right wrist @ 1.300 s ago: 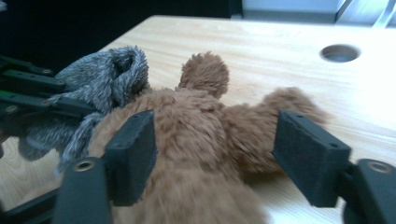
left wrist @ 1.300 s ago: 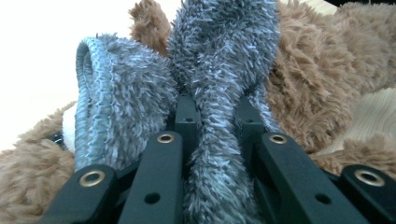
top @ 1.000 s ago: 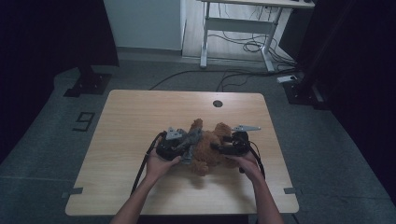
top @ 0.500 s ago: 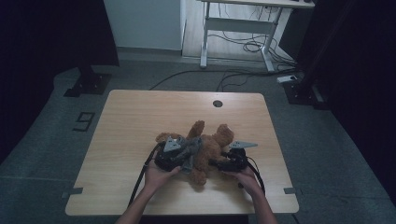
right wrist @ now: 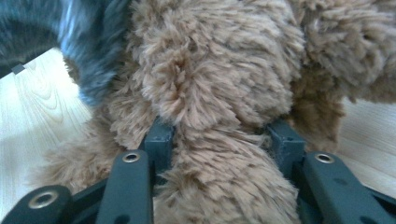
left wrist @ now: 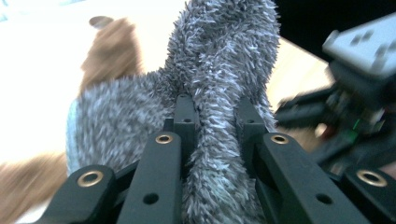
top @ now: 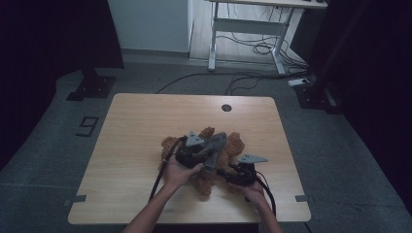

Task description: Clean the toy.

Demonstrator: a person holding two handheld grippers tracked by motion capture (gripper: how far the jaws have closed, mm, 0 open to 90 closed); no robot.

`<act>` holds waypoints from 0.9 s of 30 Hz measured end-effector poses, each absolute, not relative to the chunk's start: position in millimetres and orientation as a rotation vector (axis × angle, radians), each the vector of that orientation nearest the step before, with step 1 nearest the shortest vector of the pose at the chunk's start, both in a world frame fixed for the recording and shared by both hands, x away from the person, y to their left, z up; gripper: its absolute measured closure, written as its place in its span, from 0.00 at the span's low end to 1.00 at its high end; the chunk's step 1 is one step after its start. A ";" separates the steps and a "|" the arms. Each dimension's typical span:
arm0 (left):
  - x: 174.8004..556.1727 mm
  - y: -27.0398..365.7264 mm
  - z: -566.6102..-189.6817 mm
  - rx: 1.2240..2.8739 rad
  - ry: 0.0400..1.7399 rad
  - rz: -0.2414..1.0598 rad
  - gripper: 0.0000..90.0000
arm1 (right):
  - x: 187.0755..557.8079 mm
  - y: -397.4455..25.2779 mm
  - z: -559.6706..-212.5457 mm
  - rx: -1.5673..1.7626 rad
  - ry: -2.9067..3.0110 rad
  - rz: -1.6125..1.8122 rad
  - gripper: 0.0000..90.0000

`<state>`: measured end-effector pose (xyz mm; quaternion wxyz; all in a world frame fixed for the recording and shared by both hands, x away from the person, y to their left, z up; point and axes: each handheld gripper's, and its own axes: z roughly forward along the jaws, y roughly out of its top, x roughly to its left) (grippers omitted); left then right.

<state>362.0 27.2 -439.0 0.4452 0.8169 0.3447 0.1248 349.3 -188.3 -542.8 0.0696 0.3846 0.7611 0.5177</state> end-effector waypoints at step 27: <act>340.4 115.7 -462.8 1.951 0.941 0.439 0.85 | 339.4 -180.5 -549.6 1.165 2.287 1.532 0.64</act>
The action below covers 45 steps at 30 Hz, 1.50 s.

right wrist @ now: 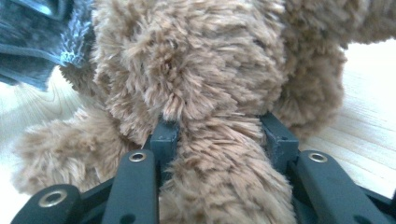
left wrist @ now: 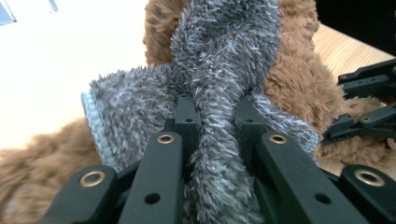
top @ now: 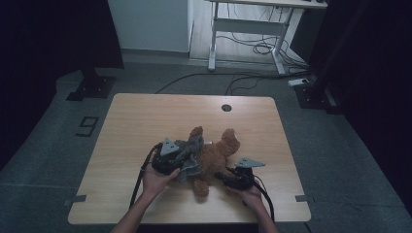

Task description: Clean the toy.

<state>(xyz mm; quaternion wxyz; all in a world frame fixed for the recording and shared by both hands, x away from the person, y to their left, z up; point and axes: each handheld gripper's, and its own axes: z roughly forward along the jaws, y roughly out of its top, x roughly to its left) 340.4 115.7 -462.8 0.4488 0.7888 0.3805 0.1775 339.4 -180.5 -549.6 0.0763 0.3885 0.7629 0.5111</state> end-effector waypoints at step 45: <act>332.2 177.7 -446.5 1.882 1.034 0.460 0.85 | 348.1 -199.5 -551.9 1.244 2.258 1.535 0.67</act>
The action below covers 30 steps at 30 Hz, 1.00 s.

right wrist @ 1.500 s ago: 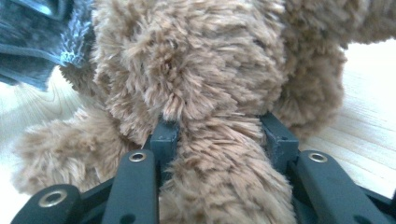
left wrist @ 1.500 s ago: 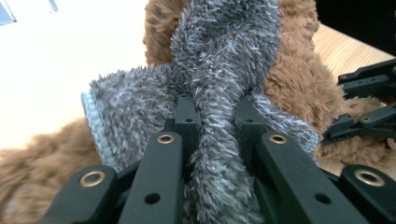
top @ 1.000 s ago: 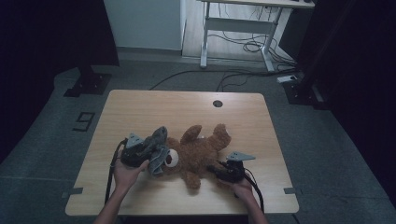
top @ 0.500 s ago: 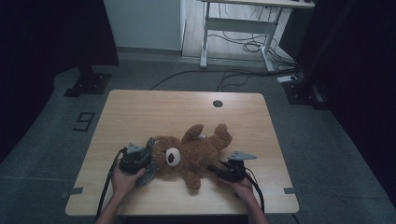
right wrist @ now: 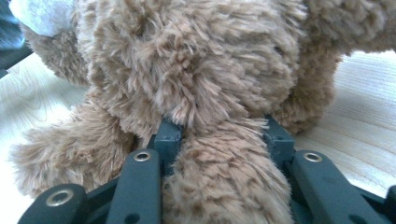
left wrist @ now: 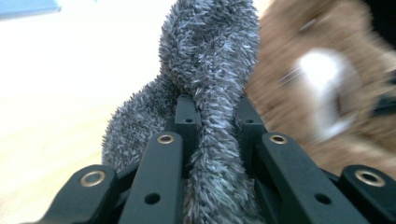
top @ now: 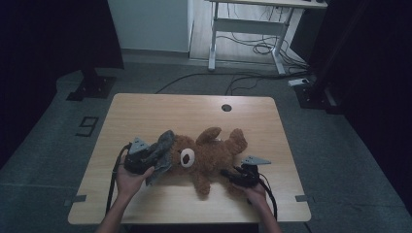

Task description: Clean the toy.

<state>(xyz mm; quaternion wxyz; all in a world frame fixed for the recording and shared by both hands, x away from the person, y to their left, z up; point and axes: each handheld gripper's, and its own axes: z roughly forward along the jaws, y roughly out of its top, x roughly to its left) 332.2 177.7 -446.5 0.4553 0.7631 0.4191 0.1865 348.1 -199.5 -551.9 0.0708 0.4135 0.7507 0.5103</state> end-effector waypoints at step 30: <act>386.1 173.3 -475.9 1.980 1.212 0.461 0.84 | 347.3 -198.6 -551.2 1.229 2.260 1.529 0.67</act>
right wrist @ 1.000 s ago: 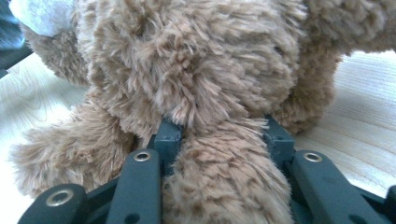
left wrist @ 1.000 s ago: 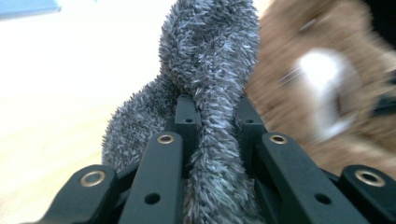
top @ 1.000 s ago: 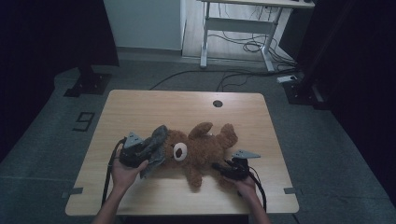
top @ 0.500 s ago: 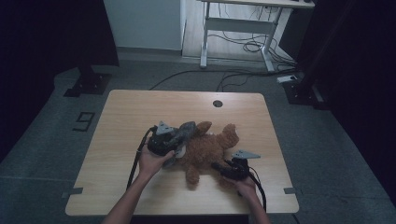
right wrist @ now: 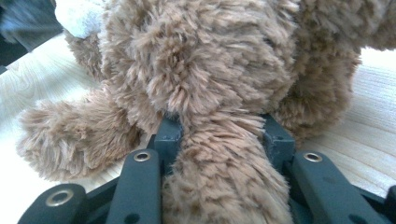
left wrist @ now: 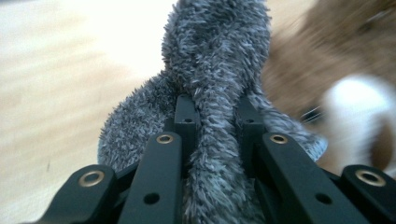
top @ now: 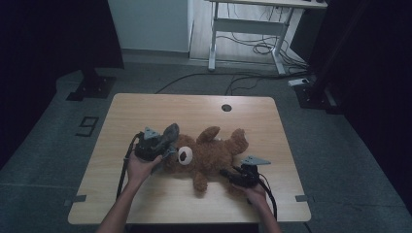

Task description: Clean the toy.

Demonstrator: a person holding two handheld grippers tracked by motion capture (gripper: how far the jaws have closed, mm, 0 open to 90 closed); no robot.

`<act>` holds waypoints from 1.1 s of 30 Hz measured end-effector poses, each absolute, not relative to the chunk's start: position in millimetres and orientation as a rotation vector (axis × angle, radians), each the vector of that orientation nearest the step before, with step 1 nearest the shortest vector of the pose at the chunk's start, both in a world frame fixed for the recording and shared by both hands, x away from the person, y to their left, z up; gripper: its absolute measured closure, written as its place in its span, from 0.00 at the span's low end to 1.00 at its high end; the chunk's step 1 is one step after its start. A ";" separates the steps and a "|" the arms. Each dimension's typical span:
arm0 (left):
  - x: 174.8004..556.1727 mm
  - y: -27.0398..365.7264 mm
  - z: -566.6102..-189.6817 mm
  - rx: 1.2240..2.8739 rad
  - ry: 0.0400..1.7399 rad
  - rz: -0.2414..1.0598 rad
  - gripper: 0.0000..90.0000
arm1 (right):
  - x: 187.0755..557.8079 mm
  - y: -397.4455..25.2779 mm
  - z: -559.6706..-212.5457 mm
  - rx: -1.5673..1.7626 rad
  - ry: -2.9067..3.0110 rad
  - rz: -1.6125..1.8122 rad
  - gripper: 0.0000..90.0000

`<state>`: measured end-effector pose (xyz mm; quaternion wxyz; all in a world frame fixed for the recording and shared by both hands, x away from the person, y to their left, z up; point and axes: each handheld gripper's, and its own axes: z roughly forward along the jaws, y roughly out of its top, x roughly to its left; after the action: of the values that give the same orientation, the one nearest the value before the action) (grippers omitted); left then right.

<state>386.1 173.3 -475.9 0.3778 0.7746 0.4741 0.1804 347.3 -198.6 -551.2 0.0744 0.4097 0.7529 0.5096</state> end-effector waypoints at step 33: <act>389.5 83.2 -437.8 2.062 0.975 0.386 0.84 | 348.2 -200.3 -551.6 1.239 2.264 1.538 0.67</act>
<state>389.5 83.2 -437.8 0.4022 0.8161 0.3857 0.1529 348.2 -200.3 -551.6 0.0685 0.4114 0.7518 0.5108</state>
